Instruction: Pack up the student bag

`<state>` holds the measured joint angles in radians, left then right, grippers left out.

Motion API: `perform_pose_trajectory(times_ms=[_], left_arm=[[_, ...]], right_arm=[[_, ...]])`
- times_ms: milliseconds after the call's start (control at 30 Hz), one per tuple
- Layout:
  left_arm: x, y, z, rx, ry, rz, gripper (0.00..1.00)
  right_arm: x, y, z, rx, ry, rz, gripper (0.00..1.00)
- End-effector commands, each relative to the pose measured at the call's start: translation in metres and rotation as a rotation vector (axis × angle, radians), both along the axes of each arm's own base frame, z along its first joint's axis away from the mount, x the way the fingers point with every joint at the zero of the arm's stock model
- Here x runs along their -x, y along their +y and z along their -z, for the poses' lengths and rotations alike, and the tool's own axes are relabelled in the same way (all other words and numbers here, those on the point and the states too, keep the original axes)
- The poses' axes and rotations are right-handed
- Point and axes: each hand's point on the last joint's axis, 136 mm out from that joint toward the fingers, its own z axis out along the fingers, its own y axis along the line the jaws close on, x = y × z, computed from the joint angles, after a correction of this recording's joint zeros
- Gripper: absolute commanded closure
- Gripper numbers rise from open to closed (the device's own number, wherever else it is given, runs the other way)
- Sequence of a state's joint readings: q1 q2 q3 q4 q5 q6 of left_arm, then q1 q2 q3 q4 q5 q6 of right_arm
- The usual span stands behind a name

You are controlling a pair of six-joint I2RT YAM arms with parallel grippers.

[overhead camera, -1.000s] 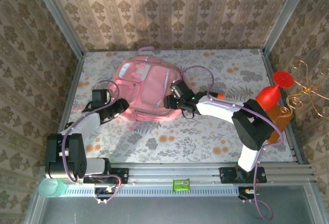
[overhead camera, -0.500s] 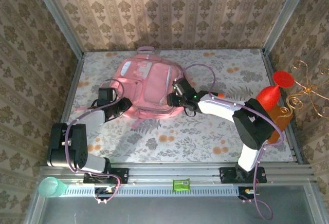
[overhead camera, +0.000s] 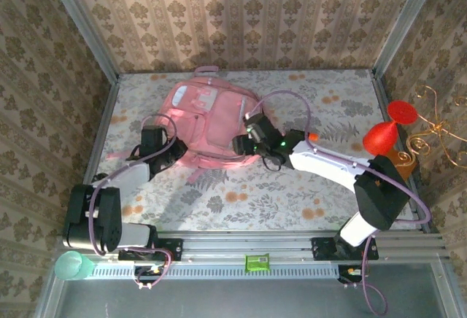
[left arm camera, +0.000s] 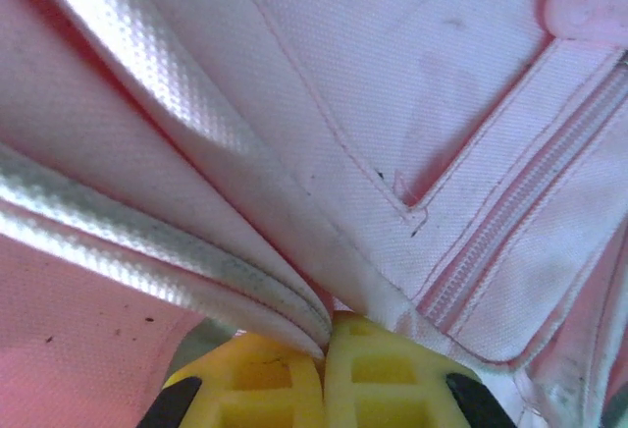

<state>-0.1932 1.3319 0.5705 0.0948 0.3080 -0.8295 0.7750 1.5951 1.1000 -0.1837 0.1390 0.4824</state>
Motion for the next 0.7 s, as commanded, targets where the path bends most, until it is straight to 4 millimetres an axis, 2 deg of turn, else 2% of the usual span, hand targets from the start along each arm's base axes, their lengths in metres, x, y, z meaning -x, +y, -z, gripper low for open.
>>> perform_pose_trajectory(times_ms=[0,133,233,367,467,667], left_arm=[[0.012,-0.013,-0.006,0.033,-0.008,0.032,1.00],[0.015,-0.015,-0.012,0.036,-0.019,0.035,1.00],[0.015,-0.015,-0.017,0.036,-0.031,0.037,1.00],[0.015,-0.016,-0.021,0.035,-0.041,0.043,1.00],[0.016,-0.017,-0.020,0.037,-0.040,0.047,1.00],[0.018,-0.017,-0.022,0.034,-0.049,0.054,1.00]], right_arm=[[0.031,0.047,0.003,-0.056,0.070,-0.075,0.36],[0.058,0.108,0.018,-0.123,0.131,-0.156,0.39],[0.063,0.134,0.033,-0.151,0.157,-0.172,0.44],[0.055,0.154,0.047,-0.214,0.175,-0.157,0.52],[0.048,0.168,0.050,-0.248,0.173,-0.166,0.56],[0.019,0.179,0.053,-0.366,0.180,-0.144,0.66]])
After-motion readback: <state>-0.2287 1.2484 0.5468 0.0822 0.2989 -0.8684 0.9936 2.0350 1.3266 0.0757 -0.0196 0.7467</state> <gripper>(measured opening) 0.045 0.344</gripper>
